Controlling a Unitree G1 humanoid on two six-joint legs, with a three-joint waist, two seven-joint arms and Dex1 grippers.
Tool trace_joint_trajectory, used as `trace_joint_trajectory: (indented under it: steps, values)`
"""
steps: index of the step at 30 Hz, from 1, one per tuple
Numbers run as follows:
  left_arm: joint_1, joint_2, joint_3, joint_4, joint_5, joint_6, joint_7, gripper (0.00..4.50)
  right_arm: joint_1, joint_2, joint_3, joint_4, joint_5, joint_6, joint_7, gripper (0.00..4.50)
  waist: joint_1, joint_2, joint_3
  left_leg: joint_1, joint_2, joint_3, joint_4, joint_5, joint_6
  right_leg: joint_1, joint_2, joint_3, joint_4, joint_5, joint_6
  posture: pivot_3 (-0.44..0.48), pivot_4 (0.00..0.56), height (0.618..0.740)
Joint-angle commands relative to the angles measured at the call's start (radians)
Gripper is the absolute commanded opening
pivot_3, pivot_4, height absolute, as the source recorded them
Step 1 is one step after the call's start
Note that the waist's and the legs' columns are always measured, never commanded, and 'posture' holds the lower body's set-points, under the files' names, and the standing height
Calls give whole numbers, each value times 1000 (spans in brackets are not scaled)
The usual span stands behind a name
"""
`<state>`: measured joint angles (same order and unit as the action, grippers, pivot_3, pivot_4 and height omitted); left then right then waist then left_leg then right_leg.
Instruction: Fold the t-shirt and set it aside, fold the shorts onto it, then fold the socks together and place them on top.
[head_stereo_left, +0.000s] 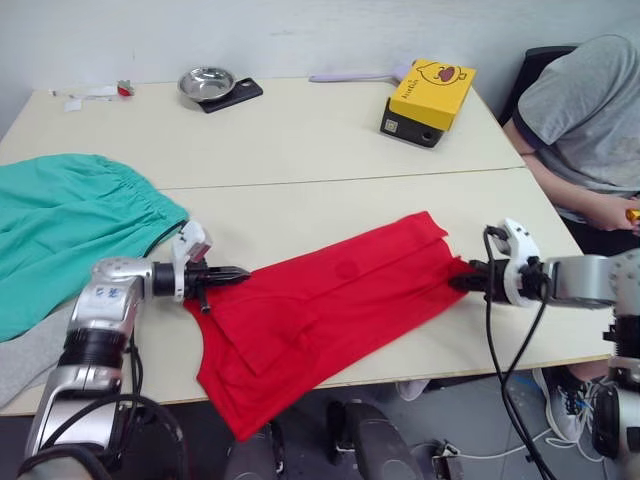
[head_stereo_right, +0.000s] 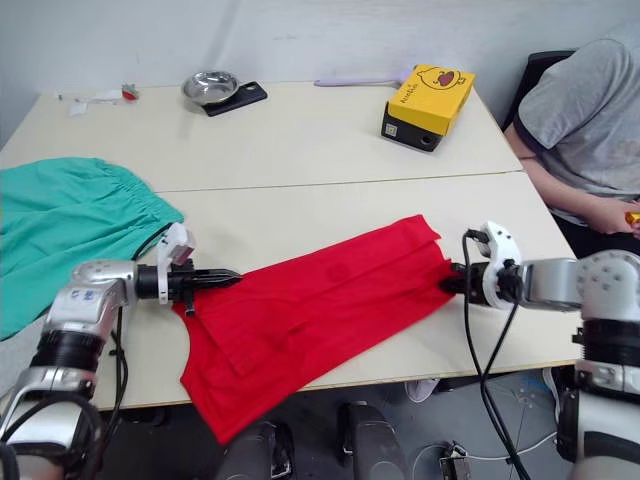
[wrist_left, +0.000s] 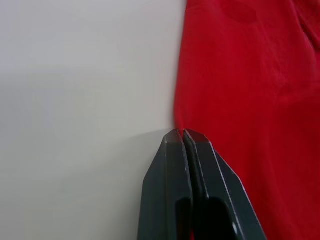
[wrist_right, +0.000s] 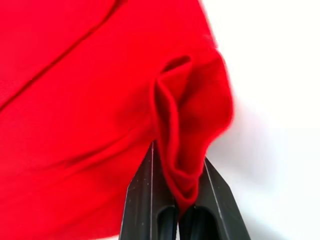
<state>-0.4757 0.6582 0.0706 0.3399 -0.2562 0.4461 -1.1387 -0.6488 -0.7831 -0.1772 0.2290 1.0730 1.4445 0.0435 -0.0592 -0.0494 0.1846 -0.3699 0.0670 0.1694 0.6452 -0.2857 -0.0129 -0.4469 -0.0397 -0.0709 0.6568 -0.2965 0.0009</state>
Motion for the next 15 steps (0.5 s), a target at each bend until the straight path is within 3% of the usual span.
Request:
trace_joint_trajectory:
  steps: [1,8,15]
  values:
    - [80,-8,104,-168,-53,91,147,30,-62,-14,84,43,-178,-153,114,0,2,1,1,0,0,0,0,0,0,0,0,0,0,0,0,0,150,740]
    - [270,-102,224,-493,-112,222,412,30,-188,38,248,191,-447,-387,310,0,4,3,2,0,-1,0,0,0,0,0,-1,1,0,0,0,0,150,740]
    - [434,-221,239,-788,-184,332,595,30,-298,132,290,343,-620,-540,429,0,5,5,3,0,-1,1,0,0,0,0,0,1,0,0,0,0,150,740]
